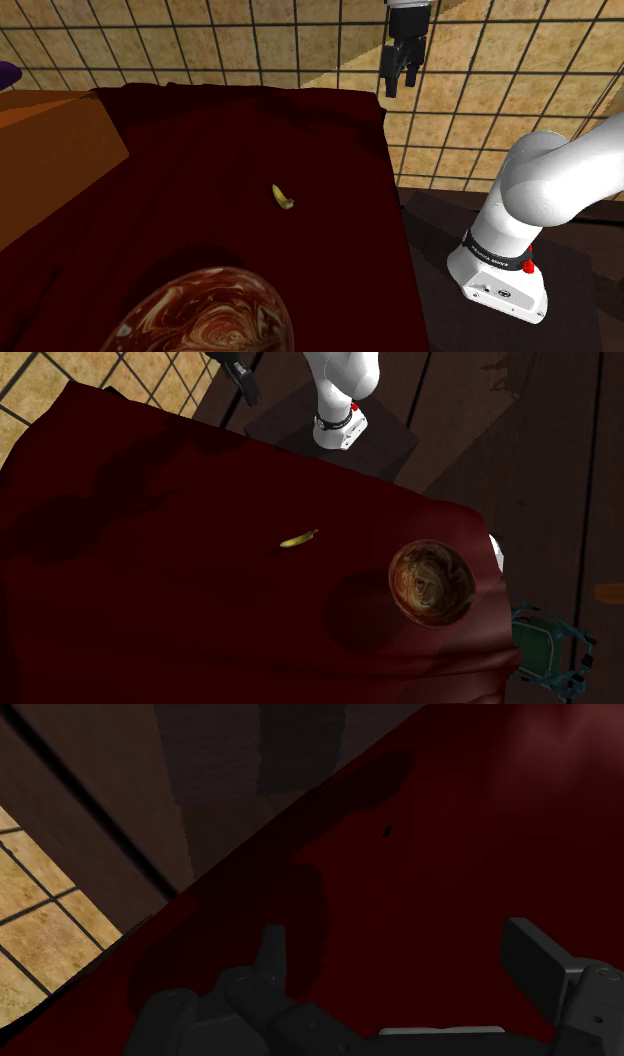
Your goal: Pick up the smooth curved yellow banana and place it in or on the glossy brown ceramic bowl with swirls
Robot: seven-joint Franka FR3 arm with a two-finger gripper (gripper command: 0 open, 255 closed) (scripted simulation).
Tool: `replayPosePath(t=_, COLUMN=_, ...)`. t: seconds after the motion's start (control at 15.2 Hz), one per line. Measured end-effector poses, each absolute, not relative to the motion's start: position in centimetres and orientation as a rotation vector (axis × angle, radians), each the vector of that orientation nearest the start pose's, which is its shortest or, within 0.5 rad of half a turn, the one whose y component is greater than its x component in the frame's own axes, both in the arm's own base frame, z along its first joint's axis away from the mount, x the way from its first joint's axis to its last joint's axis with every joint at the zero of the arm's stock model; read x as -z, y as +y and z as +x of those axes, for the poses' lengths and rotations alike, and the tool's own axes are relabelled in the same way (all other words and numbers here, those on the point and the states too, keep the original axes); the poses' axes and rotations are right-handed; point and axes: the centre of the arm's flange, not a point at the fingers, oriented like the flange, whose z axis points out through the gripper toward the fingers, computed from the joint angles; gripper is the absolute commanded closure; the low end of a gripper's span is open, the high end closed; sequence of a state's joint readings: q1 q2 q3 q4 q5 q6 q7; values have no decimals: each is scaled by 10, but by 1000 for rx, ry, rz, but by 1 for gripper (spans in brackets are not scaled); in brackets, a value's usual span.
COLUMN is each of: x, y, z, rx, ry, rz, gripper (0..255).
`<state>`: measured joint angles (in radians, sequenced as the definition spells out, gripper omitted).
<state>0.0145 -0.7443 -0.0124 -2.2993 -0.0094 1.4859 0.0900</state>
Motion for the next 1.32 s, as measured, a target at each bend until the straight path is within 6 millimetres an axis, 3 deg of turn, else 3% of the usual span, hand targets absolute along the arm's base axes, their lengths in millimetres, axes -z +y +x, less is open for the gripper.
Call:
replayPosePath(t=0.2, x=-592, y=13, z=311, rx=-102, ry=150, rz=-3143, gripper=0)
replayPosePath(t=1.32, x=-509, y=215, z=355, rx=-5, ry=405, rz=-3153, gripper=0)
